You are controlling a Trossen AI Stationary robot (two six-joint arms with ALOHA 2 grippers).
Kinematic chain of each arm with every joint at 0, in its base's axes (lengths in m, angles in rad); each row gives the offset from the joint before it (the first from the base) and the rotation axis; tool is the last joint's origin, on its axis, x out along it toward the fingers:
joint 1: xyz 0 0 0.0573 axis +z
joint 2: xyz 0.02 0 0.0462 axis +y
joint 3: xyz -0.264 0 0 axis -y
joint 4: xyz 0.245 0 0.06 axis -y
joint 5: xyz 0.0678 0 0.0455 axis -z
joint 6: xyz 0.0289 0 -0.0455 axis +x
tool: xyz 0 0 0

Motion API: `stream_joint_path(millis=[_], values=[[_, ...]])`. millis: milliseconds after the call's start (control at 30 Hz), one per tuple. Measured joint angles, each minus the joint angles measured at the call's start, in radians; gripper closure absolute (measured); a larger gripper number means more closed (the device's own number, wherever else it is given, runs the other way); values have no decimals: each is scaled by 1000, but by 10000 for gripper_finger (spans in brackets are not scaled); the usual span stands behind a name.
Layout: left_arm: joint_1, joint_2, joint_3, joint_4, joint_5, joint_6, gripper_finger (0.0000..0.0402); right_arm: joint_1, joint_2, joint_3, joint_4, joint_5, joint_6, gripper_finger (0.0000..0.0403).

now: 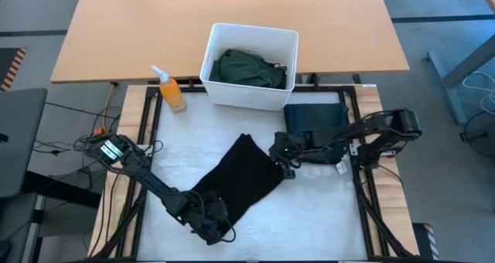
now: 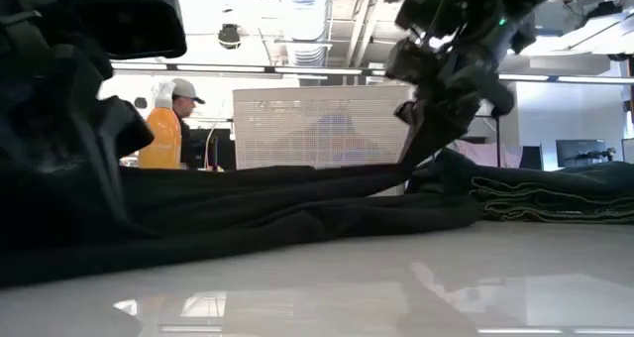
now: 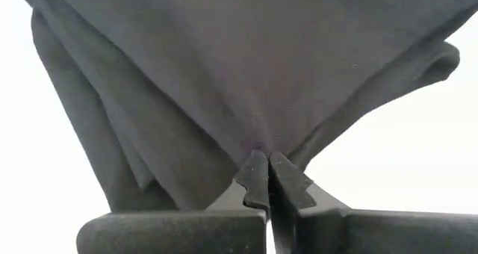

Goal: Fold laundry
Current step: Fold the black t-shirt

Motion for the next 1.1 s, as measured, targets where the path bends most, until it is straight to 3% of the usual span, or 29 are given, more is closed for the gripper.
stream_joint_path(millis=[133, 400, 567, 733, 967, 1100], values=[[-13, -4, 3, -44, 42, -32, 401, 25, -81, 0, -113, -35, 33, 387], [-16, -55, -3, -79, 8, 51, 401, 131, -195, 0, -229, -284, 176, 386], [-15, -126, -4, -135, -19, 100, 401, 200, -195, 0, -300, -287, 250, 384], [-20, -183, -3, -184, -13, 97, 401, 269, -116, 0, -298, -288, 329, 376], [-38, -190, -3, -298, 30, 3, 401, 333, -37, 0, -394, -291, 376, 340], [-51, -190, -3, -285, 7, -10, 401, 332, -41, 0, -400, -291, 385, 327]])
